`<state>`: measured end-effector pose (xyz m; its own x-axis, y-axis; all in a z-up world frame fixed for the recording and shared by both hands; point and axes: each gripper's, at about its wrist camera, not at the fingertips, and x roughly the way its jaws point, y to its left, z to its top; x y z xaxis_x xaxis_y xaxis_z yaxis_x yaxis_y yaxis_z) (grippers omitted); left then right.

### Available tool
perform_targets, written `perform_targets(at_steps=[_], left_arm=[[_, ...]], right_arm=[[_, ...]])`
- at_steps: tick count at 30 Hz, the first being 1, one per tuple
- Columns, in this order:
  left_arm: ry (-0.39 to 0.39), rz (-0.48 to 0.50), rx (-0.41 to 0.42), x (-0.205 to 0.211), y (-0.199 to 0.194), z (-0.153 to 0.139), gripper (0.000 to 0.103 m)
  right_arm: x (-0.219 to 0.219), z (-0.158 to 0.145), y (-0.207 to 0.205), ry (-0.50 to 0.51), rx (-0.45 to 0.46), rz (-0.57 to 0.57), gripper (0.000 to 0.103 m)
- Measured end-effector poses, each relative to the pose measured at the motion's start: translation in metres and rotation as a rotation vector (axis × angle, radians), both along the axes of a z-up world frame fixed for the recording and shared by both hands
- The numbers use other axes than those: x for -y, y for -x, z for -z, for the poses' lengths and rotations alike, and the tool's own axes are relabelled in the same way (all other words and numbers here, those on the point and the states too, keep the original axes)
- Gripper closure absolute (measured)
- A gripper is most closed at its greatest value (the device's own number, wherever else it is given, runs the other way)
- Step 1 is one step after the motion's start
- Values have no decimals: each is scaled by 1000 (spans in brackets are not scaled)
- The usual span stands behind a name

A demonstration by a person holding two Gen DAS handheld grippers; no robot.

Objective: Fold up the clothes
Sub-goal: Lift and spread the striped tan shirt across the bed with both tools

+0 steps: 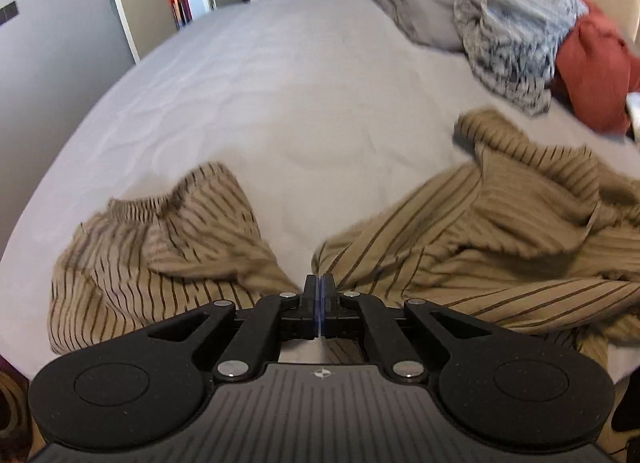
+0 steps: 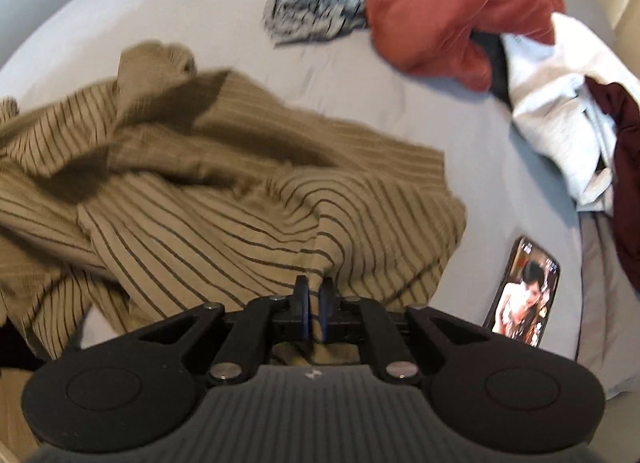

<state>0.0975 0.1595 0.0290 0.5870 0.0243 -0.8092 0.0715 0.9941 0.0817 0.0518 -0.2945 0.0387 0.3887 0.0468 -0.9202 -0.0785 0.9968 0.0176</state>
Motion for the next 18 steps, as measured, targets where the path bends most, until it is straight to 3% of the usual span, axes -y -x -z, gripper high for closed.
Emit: perform_targets(at_steps=[1, 3, 4, 6, 7, 10, 18], left_arm=[[6, -4, -12, 0, 0, 2, 103], [17, -1, 7, 2, -1, -5, 98], [22, 1, 18, 4, -2, -8, 89], [10, 11, 59, 6, 0, -16, 66], [6, 12, 83, 9, -2, -19, 50], [-3, 28, 111, 19, -11, -18, 47], [-17, 94, 35, 51, -52, 17, 47]], right_arm=[[0, 0, -2, 10, -3, -4, 92], [1, -7, -4, 26, 23, -1, 74], [0, -14, -6, 36, 53, 1, 56], [-1, -28, -10, 56, 112, 5, 51], [-3, -33, -14, 56, 131, 3, 51], [-12, -46, -26, 27, 184, -8, 51], [-66, -40, -73, -61, 241, -169, 43]])
